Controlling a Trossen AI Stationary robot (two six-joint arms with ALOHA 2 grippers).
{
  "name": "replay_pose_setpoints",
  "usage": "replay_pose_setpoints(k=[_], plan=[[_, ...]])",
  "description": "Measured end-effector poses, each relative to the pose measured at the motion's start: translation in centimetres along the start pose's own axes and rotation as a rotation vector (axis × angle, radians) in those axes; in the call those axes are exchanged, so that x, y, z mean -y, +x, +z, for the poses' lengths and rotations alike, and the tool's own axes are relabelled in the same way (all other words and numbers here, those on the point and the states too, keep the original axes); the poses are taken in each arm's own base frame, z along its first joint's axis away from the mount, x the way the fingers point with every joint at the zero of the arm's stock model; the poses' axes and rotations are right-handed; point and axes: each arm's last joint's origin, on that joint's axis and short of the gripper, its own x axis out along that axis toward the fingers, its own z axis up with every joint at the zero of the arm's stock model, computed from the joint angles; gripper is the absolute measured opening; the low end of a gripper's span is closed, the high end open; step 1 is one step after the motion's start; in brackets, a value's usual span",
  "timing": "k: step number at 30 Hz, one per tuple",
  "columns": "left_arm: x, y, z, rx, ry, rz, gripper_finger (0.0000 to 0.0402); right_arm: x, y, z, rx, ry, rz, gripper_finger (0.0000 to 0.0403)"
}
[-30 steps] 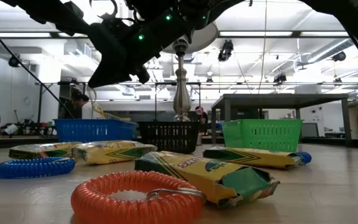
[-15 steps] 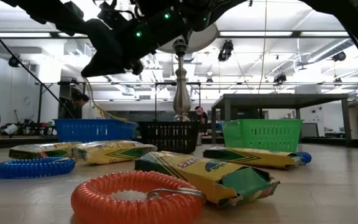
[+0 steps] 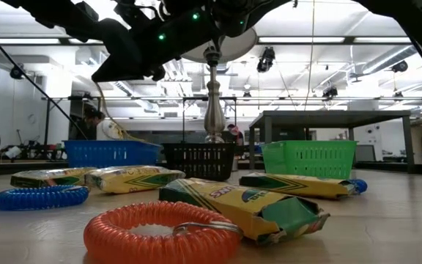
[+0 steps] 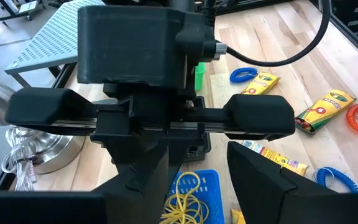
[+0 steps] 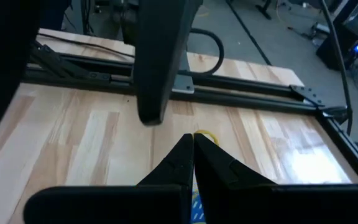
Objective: Pick & Place Office Desk Supplies
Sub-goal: Put the yellow rubber band into the blue bin
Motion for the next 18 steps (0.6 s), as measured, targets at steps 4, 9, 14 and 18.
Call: replay_pose_setpoints(k=[4, 9, 14, 18], plan=[[0.0, 0.0, 0.0, 0.0, 0.0, 0.0, 0.0168, 0.0, 0.0, 0.1, 0.014, -0.006, 0.0, 0.0008], [0.0, 0.0, 0.0, 0.0, 0.0, 0.0, 0.0168, 0.0, 0.0, -0.1, -0.011, 0.012, 0.006, 0.0008], [0.0, 0.0, 0.0, 0.0, 0.0, 0.0, 0.0168, -0.2, -0.1, -1.2, -0.126, 0.085, 0.014, 0.0008], [0.0, 0.0, 0.0, 0.0, 0.0, 0.0, 0.0168, -0.1, -0.2, -2.2, -0.222, 0.135, 0.011, 0.0008]])
